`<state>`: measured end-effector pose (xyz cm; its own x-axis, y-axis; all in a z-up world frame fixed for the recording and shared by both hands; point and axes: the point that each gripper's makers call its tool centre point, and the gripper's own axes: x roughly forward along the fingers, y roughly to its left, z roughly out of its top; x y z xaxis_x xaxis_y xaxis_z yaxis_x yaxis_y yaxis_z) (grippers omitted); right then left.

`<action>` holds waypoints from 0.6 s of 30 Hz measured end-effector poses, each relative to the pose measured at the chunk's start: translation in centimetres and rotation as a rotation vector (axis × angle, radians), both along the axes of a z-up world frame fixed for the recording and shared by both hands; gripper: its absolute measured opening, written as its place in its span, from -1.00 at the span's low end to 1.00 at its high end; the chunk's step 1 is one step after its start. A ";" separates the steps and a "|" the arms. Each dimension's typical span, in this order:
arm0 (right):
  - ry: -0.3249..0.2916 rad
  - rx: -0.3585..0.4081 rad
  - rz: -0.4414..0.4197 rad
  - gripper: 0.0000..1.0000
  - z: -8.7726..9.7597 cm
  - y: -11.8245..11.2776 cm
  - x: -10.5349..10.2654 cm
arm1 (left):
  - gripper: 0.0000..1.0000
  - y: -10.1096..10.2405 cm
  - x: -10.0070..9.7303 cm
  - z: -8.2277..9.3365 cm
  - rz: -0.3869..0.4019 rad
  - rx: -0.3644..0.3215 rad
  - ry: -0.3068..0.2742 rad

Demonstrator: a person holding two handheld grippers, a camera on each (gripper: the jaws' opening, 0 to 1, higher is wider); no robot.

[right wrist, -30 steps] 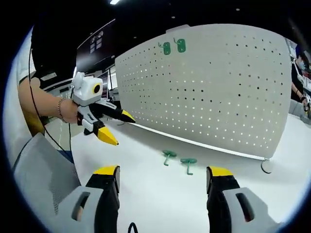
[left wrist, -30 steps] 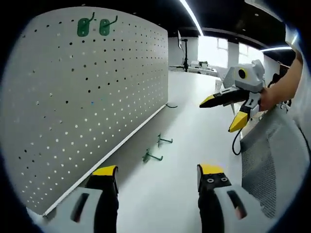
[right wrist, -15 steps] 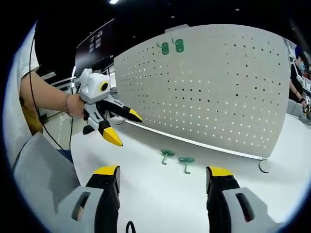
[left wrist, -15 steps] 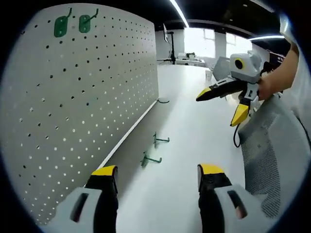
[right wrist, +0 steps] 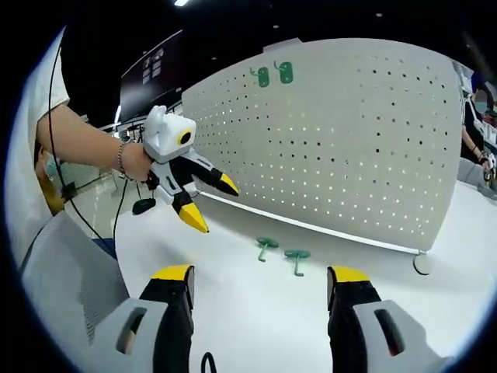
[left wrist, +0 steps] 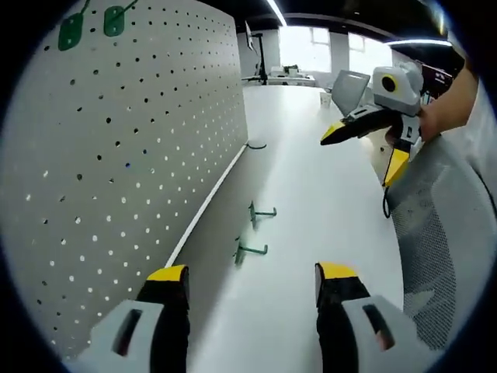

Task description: Insert the hook assembly into the mounting plate slot until the hook locks in place.

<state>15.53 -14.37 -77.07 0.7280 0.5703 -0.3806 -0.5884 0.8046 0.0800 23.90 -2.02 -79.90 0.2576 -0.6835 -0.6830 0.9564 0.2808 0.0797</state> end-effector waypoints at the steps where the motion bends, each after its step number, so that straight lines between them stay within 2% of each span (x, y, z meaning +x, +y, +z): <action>1: 0.002 0.001 -0.002 0.35 0.0 0.0 0.0 | 0.36 -0.1 0.1 0.0 -0.006 0.004 0.001; 9: 0.002 -0.007 -0.009 0.38 -0.2 -0.2 0.2 | 0.35 -1.1 0.6 -0.6 -0.059 0.046 0.019; 18: 0.008 -0.010 -0.009 0.36 -0.3 -0.3 0.2 | 0.32 -2.3 1.0 -2.1 -0.125 0.120 0.034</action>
